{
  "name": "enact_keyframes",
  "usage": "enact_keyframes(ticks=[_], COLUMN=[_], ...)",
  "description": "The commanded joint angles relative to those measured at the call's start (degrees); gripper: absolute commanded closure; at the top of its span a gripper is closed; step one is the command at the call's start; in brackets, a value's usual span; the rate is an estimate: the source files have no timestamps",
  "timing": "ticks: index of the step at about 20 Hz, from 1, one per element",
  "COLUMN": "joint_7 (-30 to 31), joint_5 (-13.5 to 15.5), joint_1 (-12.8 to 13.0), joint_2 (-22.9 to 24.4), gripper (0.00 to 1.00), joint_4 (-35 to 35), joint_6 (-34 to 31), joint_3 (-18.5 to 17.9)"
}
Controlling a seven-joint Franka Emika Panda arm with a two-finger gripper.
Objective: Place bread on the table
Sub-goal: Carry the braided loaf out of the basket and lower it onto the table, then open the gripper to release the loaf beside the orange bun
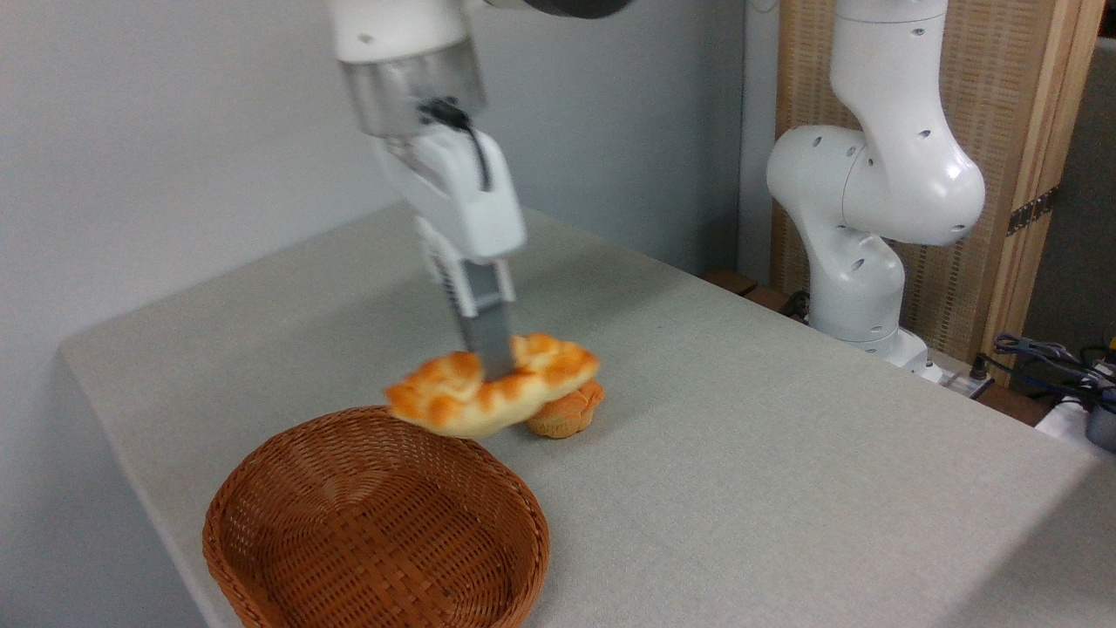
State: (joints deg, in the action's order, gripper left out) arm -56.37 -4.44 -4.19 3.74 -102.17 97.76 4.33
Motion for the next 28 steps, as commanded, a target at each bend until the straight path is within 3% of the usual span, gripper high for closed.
enact_keyframes(ticks=[1,6,8,10,11,28], joint_7=[-1.73,-1.47,-1.38,-0.94,-0.77,0.38], joint_5=[-1.01,-1.1,-1.1,-1.1,-1.1,-0.66], joint_1=[0.23,0.23,0.14,0.23,0.32,0.49], joint_2=[8.99,10.32,10.24,9.97,9.97,9.71], gripper=[1.0,0.93,0.66,0.11,0.0,0.0], joint_4=[-12.77,-17.45,-17.8,-18.06,-18.07,-17.89], joint_6=[1.03,-0.55,-1.43,-2.31,-2.4,-2.84], joint_3=[-3.36,-4.25,-4.86,-4.95,-4.95,-4.86])
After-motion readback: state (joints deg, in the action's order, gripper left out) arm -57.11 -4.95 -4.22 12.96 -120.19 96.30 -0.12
